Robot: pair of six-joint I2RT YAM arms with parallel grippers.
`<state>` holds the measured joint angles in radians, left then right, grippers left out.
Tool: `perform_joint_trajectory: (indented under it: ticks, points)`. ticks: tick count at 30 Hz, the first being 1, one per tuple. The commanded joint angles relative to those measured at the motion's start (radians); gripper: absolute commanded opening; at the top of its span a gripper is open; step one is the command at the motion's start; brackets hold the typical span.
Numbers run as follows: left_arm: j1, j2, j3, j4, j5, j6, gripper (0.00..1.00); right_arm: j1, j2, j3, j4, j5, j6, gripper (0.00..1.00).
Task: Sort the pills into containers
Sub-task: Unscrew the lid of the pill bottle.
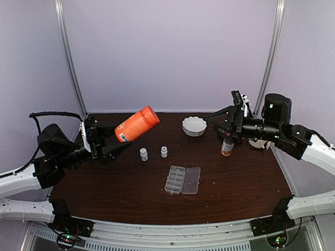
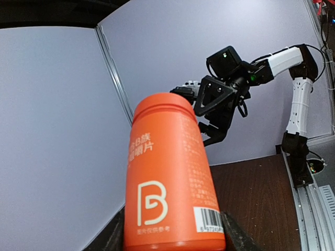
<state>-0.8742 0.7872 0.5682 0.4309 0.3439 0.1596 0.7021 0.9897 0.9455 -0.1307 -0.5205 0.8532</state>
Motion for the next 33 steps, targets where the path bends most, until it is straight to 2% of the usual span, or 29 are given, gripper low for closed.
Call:
perform_joint_trajectory:
  ticks: [1, 7, 12, 20, 25, 33]
  points:
    - [-0.005, 0.008, -0.001, 0.088, 0.001, 0.015, 0.0, 0.032, -0.015, 0.099, -0.069, 0.063, -0.047, 1.0]
    - [-0.006, 0.032, 0.028, 0.047, 0.011, 0.03, 0.0, 0.042, 0.007, 0.124, -0.033, 0.021, -0.019, 1.0]
    - [-0.006, 0.038, 0.029, 0.049, 0.043, 0.051, 0.0, 0.102, 0.101, 0.243, -0.078, -0.05, -0.054, 1.0]
    - [-0.006, 0.048, 0.038, 0.037, 0.071, 0.072, 0.0, 0.228, 0.298, 0.446, -0.149, -0.112, -0.114, 0.9]
    - [-0.006, 0.057, 0.056, 0.011, 0.08, 0.073, 0.0, 0.263, 0.375, 0.504, -0.155, -0.151, -0.127, 0.89]
    - [-0.006, 0.062, 0.062, -0.006, 0.127, 0.086, 0.0, 0.283, 0.454, 0.555, -0.187, -0.169, -0.152, 0.8]
